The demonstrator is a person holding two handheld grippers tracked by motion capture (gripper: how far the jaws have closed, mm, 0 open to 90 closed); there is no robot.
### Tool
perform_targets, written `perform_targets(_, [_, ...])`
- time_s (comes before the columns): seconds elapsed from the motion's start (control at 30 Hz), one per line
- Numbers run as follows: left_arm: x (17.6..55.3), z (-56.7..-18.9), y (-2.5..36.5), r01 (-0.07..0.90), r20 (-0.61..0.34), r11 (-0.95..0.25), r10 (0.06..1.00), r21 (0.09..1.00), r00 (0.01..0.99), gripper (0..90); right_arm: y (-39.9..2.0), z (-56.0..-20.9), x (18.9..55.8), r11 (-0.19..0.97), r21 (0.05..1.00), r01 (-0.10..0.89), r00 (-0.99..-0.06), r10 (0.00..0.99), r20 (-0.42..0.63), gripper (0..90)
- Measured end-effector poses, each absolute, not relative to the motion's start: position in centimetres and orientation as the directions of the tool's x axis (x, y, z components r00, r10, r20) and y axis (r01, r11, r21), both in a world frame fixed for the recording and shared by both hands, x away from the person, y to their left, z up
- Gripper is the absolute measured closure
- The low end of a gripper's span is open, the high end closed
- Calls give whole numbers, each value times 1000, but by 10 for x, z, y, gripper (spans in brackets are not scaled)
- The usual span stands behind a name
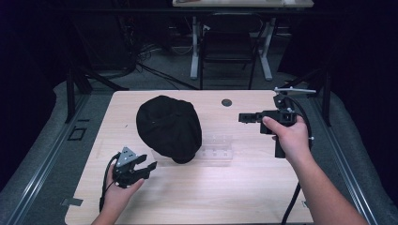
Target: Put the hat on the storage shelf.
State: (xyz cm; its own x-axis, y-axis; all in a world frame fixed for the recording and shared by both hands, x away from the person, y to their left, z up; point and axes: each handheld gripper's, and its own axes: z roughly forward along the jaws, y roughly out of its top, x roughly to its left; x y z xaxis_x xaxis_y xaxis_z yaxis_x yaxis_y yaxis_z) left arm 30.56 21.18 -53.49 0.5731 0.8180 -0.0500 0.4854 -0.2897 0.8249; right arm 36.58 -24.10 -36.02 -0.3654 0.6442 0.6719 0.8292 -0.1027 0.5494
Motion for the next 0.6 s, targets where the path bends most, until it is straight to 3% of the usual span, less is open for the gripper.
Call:
perform_targets(0.4, [308, -542, 220, 511, -61, -284, 828, 811, 557, 482, -256, -382, 346, -87, 575, 813, -342, 728, 595, 729])
perform_targets(0.6, [309, -544, 221, 513, -63, -273, 836, 814, 546, 478, -257, -400, 331, -44, 605, 795, -345, 788, 510, 669])
